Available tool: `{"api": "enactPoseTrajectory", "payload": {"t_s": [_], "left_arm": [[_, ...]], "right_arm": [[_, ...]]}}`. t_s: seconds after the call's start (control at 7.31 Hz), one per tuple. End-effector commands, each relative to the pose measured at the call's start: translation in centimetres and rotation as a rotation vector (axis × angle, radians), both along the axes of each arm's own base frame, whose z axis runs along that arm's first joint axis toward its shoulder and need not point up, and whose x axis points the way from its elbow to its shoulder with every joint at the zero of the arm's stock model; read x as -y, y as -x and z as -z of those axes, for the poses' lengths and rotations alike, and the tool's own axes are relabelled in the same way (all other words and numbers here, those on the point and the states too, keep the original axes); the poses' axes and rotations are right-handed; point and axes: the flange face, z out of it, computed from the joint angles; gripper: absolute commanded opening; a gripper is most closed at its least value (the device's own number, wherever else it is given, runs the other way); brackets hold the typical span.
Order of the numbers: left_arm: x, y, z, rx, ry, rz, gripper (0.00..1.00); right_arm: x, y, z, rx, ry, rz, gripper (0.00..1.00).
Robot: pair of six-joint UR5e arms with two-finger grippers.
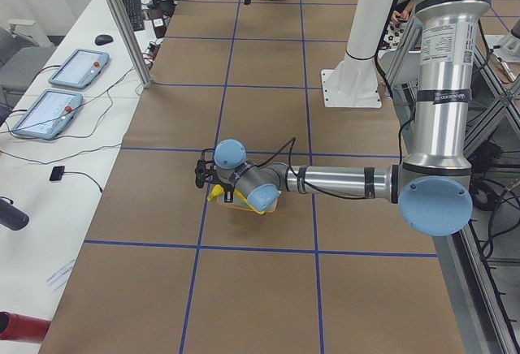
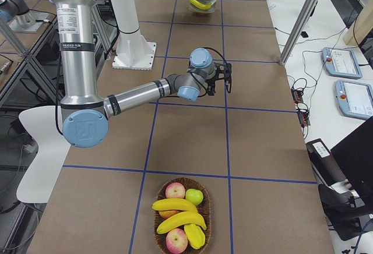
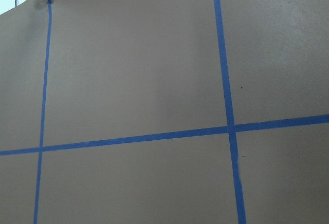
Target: Transfer all bananas from basket to plate
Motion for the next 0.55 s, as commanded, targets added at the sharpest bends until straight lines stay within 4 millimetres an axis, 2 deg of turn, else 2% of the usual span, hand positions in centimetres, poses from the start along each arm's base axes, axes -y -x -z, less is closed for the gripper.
{"api": "enactPoseTrajectory", "payload": {"t_s": [0.0, 0.14, 0.41], "left_arm": [[-0.43, -0.52, -0.28, -0.002, 0.037, 0.008, 0.0], [-0.4, -0.75, -0.21, -0.003, 0.056, 0.021, 0.0], [-0.28, -1.23, -0.06, -0.004, 0.052, 0.013, 0.76]], "right_arm": [[0.01, 0.07, -0.01, 0.0, 0.0, 0.0, 1.0], [-0.04, 0.05, 0.14, 0.002, -0.003, 0.0, 1.0], [0.0, 0.06, 0.22, 0.003, -0.004, 0.0, 1.0]]}}
